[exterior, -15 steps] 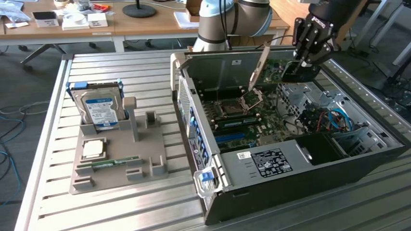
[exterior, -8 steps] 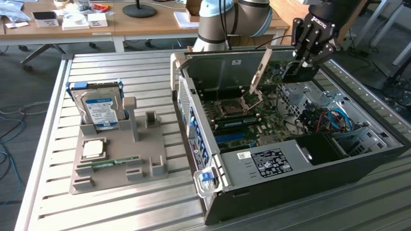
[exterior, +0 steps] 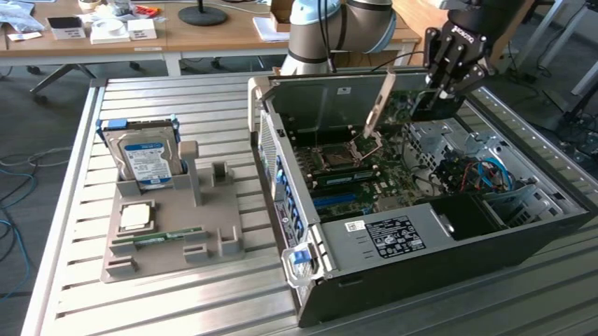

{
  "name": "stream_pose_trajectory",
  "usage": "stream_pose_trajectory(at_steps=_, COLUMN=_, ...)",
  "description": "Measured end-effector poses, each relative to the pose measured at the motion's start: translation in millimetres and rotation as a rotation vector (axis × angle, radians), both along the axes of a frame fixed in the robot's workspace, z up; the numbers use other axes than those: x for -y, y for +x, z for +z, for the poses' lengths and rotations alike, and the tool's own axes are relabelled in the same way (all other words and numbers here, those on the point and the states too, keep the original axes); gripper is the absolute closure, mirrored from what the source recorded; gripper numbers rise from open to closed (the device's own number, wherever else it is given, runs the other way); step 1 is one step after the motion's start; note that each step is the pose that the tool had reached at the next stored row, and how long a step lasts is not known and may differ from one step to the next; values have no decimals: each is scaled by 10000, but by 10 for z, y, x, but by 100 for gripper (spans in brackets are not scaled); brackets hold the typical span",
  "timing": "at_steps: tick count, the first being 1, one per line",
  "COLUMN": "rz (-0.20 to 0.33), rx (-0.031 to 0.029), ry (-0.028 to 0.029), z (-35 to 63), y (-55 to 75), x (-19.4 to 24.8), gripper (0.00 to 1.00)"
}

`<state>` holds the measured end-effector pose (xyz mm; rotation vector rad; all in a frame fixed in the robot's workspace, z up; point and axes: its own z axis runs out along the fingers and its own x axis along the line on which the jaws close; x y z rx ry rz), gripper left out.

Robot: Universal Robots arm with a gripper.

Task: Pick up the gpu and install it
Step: 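Insert the gpu into the slot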

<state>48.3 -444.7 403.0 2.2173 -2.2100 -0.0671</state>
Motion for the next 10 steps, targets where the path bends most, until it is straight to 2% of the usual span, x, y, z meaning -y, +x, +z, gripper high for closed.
stream_pose_trajectory(at_steps=7, rz=127, rx=328, ry=-1, z=-44, y=-36, x=-3, gripper=73)
stream_pose_trajectory(at_steps=10, rz=135, rx=342, ry=-22, z=-56, y=-48, x=-4, gripper=73)
